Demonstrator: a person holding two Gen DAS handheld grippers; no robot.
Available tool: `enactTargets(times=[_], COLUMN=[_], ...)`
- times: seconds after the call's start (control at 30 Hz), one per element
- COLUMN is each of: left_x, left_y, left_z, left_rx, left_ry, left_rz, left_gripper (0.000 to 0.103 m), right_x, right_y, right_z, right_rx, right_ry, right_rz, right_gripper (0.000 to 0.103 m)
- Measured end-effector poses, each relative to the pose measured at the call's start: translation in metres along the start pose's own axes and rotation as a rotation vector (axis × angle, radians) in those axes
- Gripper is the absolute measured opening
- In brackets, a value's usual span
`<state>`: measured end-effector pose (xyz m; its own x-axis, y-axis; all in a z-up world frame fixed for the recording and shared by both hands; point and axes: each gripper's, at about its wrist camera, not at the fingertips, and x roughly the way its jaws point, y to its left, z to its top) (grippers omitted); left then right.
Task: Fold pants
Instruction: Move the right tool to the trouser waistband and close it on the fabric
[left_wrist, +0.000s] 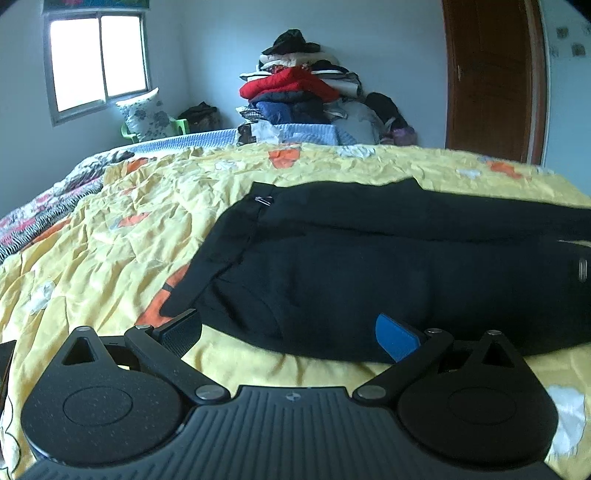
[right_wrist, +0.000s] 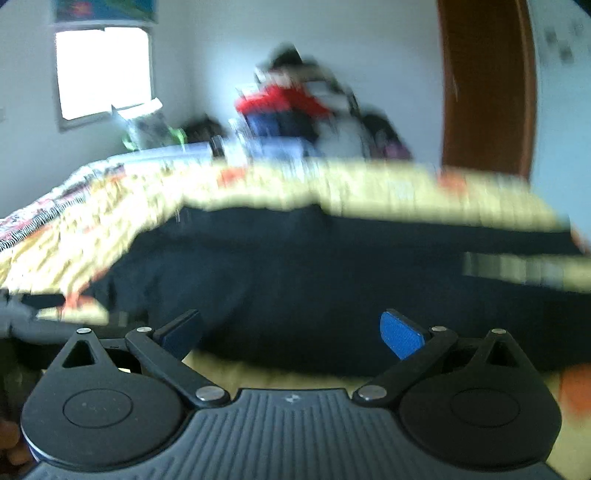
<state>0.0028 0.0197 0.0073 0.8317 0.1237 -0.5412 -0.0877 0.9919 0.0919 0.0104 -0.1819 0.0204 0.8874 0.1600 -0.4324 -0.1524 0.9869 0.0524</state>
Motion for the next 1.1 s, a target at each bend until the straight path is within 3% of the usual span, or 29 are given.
enactTargets(times=[0.03, 0.17, 0.23, 0.33, 0.4, 0.57, 0.67, 0.93, 1.0, 1.03, 1.07, 1.1], left_x=[0.001, 0.013, 0.021, 0.037, 0.050, 0.077, 0.091, 0.144, 0.159, 0.166, 0.173, 0.183], left_y=[0.005, 0.028, 0.037, 0.050, 0.056, 0.070, 0.074, 0.064, 0.060, 0.059, 0.059, 0.060], left_z=[0.003, 0.015, 0.019, 0.026, 0.032, 0.055, 0.072, 0.110, 0.120, 0.126, 0.131, 0.138], left_rx=[-0.012, -0.079, -0.105, -0.147, -0.163, -0.175, -0.165, -0.096, -0.088, -0.095, -0.112, -0.147], left_ry=[0.001, 0.025, 0.041, 0.085, 0.108, 0.134, 0.137, 0.157, 0.167, 0.169, 0.175, 0.187], left_rz=[-0.007, -0.074, -0.106, -0.122, -0.117, -0.108, -0.102, -0.087, -0.095, -0.108, -0.117, -0.131], left_gripper=[0.102, 0.102, 0.102, 0.102, 0.102, 0.102, 0.102, 0.102, 0.102, 0.102, 0.102, 0.102], right_x=[0.006, 0.057, 0.073, 0.093, 0.124, 0.215, 0.266, 0.380, 0.394, 0.391, 0.387, 0.380], right_y=[-0.001, -0.014, -0.020, -0.030, -0.031, -0.025, -0.030, -0.065, -0.072, -0.074, -0.075, -0.076], right_z=[0.010, 0.050, 0.065, 0.085, 0.101, 0.125, 0.135, 0.130, 0.123, 0.122, 0.121, 0.120], right_rx=[-0.030, -0.076, -0.097, -0.173, -0.219, -0.415, -0.364, -0.262, -0.215, -0.220, -0.227, -0.233], right_ry=[-0.009, 0.125, 0.064, -0.118, -0.062, 0.131, 0.269, 0.490, 0.544, 0.521, 0.521, 0.517], right_rz=[0.014, 0.201, 0.265, 0.466, 0.550, 0.477, 0.459, 0.518, 0.535, 0.545, 0.592, 0.622], right_gripper=[0.103, 0.102, 0.102, 0.103, 0.103, 0.103, 0.102, 0.102, 0.090, 0.077, 0.043, 0.024])
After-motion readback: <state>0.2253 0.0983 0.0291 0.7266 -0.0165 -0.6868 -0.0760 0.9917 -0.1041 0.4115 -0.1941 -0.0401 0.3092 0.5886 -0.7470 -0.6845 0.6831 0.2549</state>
